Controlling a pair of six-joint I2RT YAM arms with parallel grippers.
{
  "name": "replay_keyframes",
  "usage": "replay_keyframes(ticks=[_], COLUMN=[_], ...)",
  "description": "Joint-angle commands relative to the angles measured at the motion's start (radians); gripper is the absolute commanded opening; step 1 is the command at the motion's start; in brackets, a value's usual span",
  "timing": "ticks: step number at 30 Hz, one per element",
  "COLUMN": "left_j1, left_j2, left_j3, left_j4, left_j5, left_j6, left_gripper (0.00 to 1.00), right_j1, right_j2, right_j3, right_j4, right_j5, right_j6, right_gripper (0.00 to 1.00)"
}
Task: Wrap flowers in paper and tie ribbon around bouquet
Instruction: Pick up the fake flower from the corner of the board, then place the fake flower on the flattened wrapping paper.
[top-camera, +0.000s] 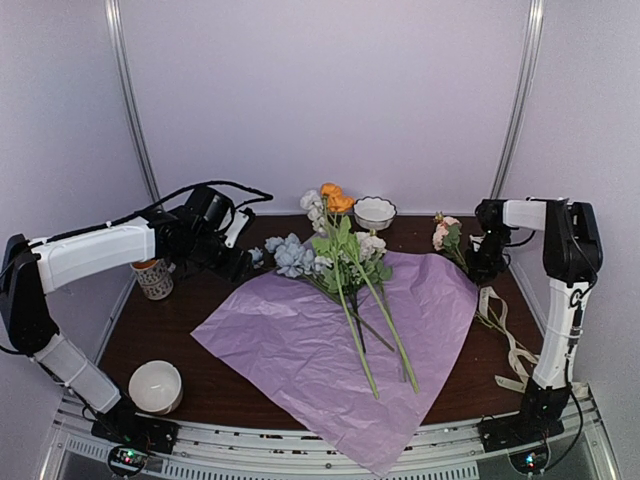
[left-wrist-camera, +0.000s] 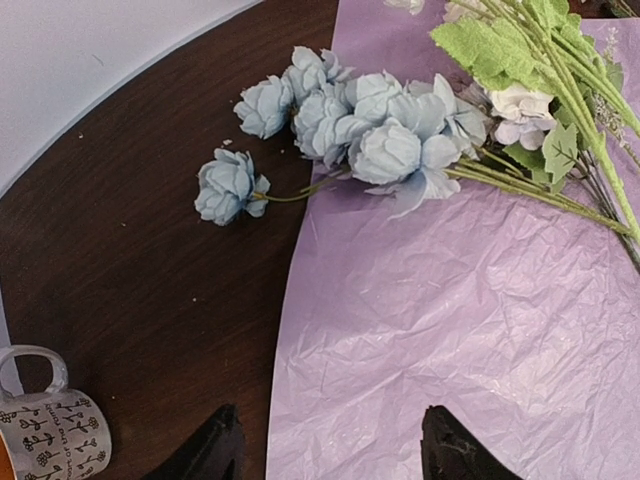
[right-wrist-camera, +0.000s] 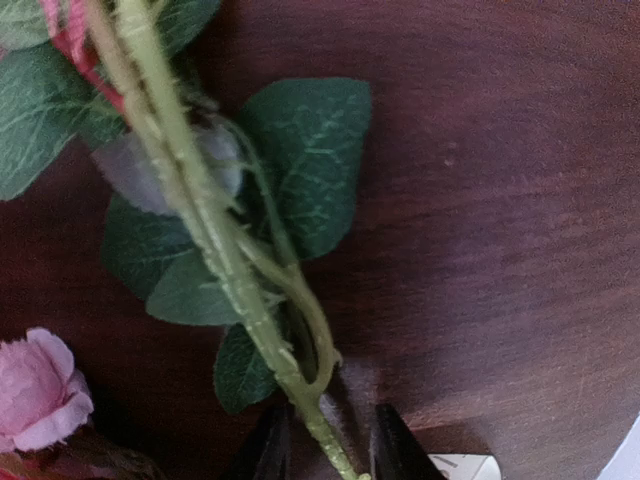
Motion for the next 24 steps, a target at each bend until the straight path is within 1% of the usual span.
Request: replay_keyframes(ticks=[1, 2, 3, 6, 9, 11, 13, 16, 18, 19, 21, 22, 24], left_j1=[0.007, 0.006, 0.006, 0.007, 0.006, 0.007, 0.007, 0.007, 0.007, 0.007, 0.007, 0.007, 0.006], left_j2=[0.008, 0.009, 0.01, 0.008, 0.004, 0.001, -0.005, -0.017, -0.024, -0.027, -0.035, -0.038, -0.044], left_j3=[0.032, 0.036, 0.038, 0.042, 0.043, 0.04, 0.033, 0.025, 0.022, 0.02, 0.018, 0.015, 0.011], left_j4=[-0.006, -0.008, -0.008, -0.008, -0.008, -0.004, 0.002, 0.01, 0.017, 0.018, 0.019, 0.021, 0.021], left_j5=[-0.003, -0.001, -0.002, -0.002, 0.007, 0.011, 0.014, 0.016, 0.014, 0.011, 0.01, 0.01, 0.011], left_j6=[-0.008, -0.007, -0.005, 0.0, -0.001, -0.001, -0.002, -0.004, -0.003, -0.001, 0.0, 0.0, 0.0], left_gripper=[0.64, 0.64, 0.64, 0.64, 0.64, 0.64, 0.64, 0.64, 0.64, 0.64, 0.64, 0.64, 0.64], right_j1=[-0.005, -0.005, -0.005, -0.005, -0.004, -0.003, -0.001, 0.007, 0.009, 0.009, 0.01, 0.009, 0.009], right_j2=[0.015, 0.004, -0.013, -0.088, -0.213, -0.327, -0.497, -0.744, -0.913, -0.991, -1.131, -1.192, -1.284], right_j3=[0.03, 0.03, 0.031, 0.046, 0.048, 0.017, -0.051, -0.206, -0.361, -0.442, -0.586, -0.644, -0.71], right_j4=[-0.047, -0.042, -0.038, -0.037, -0.008, 0.061, 0.198, 0.436, 0.657, 0.766, 0.98, 1.057, 1.142], right_j5=[-0.021, -0.007, 0.028, 0.203, 0.351, 0.398, 0.406, 0.321, 0.186, 0.075, -0.053, -0.079, -0.052], right_j6=[-0.018, -0.015, -0.009, 0.005, 0.007, 0.002, 0.002, -0.01, -0.019, -0.017, 0.014, 0.036, 0.073], right_gripper=[0.13, 0.04, 0.0, 0.0, 0.0, 0.0, 0.0, 0.0, 0.0, 0.0, 0.0, 0.0, 0.0])
